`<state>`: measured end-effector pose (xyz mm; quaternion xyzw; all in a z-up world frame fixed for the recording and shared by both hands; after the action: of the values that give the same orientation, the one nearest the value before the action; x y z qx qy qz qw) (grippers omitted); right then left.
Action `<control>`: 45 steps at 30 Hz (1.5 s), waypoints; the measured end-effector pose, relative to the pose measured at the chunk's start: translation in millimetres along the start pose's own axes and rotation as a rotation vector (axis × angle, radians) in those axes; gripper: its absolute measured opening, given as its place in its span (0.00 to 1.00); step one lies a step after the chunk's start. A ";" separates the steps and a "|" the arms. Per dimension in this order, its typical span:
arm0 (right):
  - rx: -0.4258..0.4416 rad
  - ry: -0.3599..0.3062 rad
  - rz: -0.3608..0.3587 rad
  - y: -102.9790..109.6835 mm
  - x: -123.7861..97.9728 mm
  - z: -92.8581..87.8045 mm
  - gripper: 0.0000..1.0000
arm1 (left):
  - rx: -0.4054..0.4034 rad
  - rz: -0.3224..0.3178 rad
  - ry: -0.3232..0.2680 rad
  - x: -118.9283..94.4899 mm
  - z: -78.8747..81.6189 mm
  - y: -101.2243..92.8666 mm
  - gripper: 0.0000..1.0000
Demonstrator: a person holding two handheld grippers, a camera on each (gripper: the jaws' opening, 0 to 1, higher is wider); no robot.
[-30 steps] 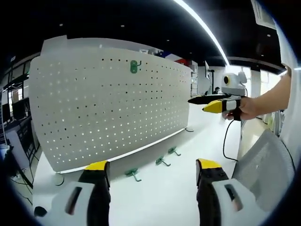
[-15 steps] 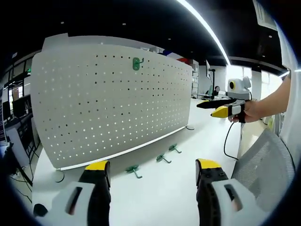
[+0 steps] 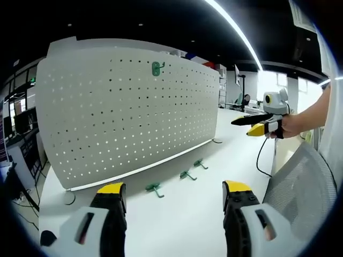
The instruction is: Insert the hook assembly into the mounting plate slot until the hook locks in place.
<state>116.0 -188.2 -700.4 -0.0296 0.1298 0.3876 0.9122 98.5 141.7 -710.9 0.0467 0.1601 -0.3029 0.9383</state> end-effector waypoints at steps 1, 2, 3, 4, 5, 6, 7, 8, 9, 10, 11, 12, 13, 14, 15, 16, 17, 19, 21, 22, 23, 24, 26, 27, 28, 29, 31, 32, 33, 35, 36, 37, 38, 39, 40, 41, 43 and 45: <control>0.001 0.003 0.000 0.9 -1.1 -0.7 0.68 | -0.001 0.001 0.002 -0.4 -1.2 0.7 0.75; 0.000 0.010 -0.001 1.4 -2.3 -2.3 0.68 | -0.004 0.002 0.003 -0.9 -1.5 0.7 0.75; 0.001 0.017 -0.002 1.4 -3.2 -3.8 0.68 | -0.004 0.003 0.005 -1.5 -1.9 0.6 0.75; 0.001 0.020 -0.004 1.3 -4.2 -4.9 0.68 | -0.003 0.003 0.007 -1.6 -2.8 0.8 0.75; 0.006 0.022 -0.006 1.3 -5.6 -6.0 0.68 | -0.003 0.002 0.010 -1.8 -3.6 1.0 0.75; 0.007 0.024 -0.007 1.2 -5.8 -6.4 0.68 | -0.003 0.001 0.012 -2.3 -4.5 0.9 0.75; 0.010 0.036 -0.013 0.7 -6.8 -8.0 0.68 | -0.003 0.000 0.015 -2.6 -5.0 0.8 0.75; 0.007 0.037 -0.016 0.2 -7.7 -8.8 0.68 | -0.002 0.001 0.017 -3.1 -5.6 0.9 0.75; 0.009 0.041 -0.017 0.2 -8.3 -9.5 0.68 | -0.002 0.001 0.019 -3.3 -6.0 0.9 0.75; 0.010 0.049 -0.020 0.1 -9.2 -10.9 0.68 | -0.002 0.001 0.022 -3.7 -6.5 0.9 0.75; 0.009 0.050 -0.020 -0.2 -9.7 -11.9 0.68 | -0.003 0.001 0.023 -4.0 -6.8 0.9 0.75; 0.014 0.054 -0.021 -0.7 -10.3 -13.8 0.68 | -0.003 0.001 0.025 -4.2 -7.6 1.3 0.75; 0.015 0.059 -0.023 -1.0 -10.9 -15.1 0.68 | -0.002 0.002 0.027 -4.3 -8.2 1.7 0.75; 0.018 0.064 -0.025 -1.3 -11.7 -16.5 0.68 | -0.002 0.002 0.031 -4.5 -8.8 1.7 0.75; 0.022 0.068 -0.026 -1.0 -12.3 -17.4 0.68 | -0.001 0.002 0.033 -4.6 -9.3 1.9 0.75; 0.022 0.071 -0.027 -1.0 -12.8 -18.2 0.68 | -0.002 0.002 0.035 -4.7 -9.7 2.1 0.75; 0.023 0.079 -0.029 -1.1 -13.6 -19.6 0.68 | -0.001 0.002 0.038 -4.9 -11.0 2.7 0.75; 0.024 0.087 -0.031 -1.6 -14.5 -21.9 0.68 | -0.005 0.001 0.044 -5.3 -11.9 2.9 0.75; 0.027 0.095 -0.033 -1.7 -15.6 -24.1 0.68 | -0.003 0.003 0.049 -5.4 -13.7 3.8 0.75; 0.028 0.099 -0.036 -1.7 -16.3 -25.1 0.68 | -0.005 0.001 0.057 -5.4 -15.3 4.1 0.75; 0.030 0.106 -0.035 -1.5 -16.8 -26.3 0.69 | -0.007 0.001 0.058 -5.5 -15.9 4.3 0.75; 0.033 0.112 -0.034 -1.2 -17.4 -27.8 0.69 | -0.007 0.000 0.059 -5.8 -16.6 4.5 0.75; 0.030 0.124 -0.037 -1.2 -18.8 -30.4 0.69 | -0.006 -0.001 0.064 -6.2 -18.0 4.6 0.75; 0.033 0.124 -0.038 -1.9 -19.5 -31.8 0.69 | -0.005 -0.002 0.068 -6.4 -19.0 4.8 0.75; 0.035 0.126 -0.041 -2.2 -20.1 -32.8 0.69 | -0.006 -0.004 0.074 -6.5 -20.5 4.9 0.74; 0.038 0.128 -0.044 -1.5 -21.0 -32.9 0.69 | -0.007 -0.004 0.076 -6.7 -21.3 5.2 0.74; 0.043 0.131 -0.046 -1.0 -21.8 -34.4 0.69 | -0.012 -0.005 0.083 -7.1 -23.5 6.0 0.74; 0.044 0.134 -0.048 -0.8 -22.2 -35.3 0.69 | -0.013 -0.005 0.085 -7.3 -24.4 6.3 0.74; 0.044 0.135 -0.050 -0.7 -22.7 -36.6 0.69 | -0.013 -0.005 0.087 -7.4 -25.1 6.5 0.74; 0.047 0.140 -0.057 -0.4 -23.5 -37.9 0.69 | -0.014 -0.006 0.095 -7.4 -27.0 7.2 0.74; 0.048 0.140 -0.061 -0.2 -23.9 -38.2 0.69 | -0.015 -0.008 0.096 -7.5 -27.5 7.3 0.74; 0.050 0.141 -0.065 0.2 -24.5 -38.7 0.69 | -0.015 -0.008 0.098 -7.6 -28.0 7.6 0.74; 0.054 0.140 -0.067 0.4 -24.8 -39.1 0.69 | -0.015 -0.009 0.101 -7.9 -28.5 7.9 0.74; 0.056 0.139 -0.070 0.6 -25.2 -39.9 0.69 | -0.015 -0.009 0.103 -8.1 -28.8 8.2 0.74; 0.057 0.140 -0.071 0.7 -25.4 -40.5 0.69 | -0.015 -0.009 0.106 -8.3 -29.9 9.2 0.74; 0.060 0.141 -0.072 0.5 -25.7 -41.7 0.69 | -0.017 -0.010 0.107 -8.4 -30.7 10.0 0.74; 0.063 0.141 -0.073 1.1 -26.2 -43.0 0.69 | -0.019 -0.009 0.108 -8.8 -31.4 11.0 0.74; 0.065 0.142 -0.074 1.9 -26.7 -43.8 0.69 | -0.021 -0.009 0.111 -9.3 -32.1 11.5 0.74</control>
<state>87.5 -212.4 -735.7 -0.0324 0.2056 0.3459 0.9149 89.3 162.2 -738.3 0.0527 0.2153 -0.3024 0.9270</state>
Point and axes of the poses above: the point that each gripper's makers call its tool centre point, and the gripper's own axes: x roughly forward along the fingers, y roughly to its left, z roughly out of its top, the point moved 7 cm from there along -x, roughly backward along the fingers, and after that the axes turned 4 degrees about z, right-handed, at the moved point
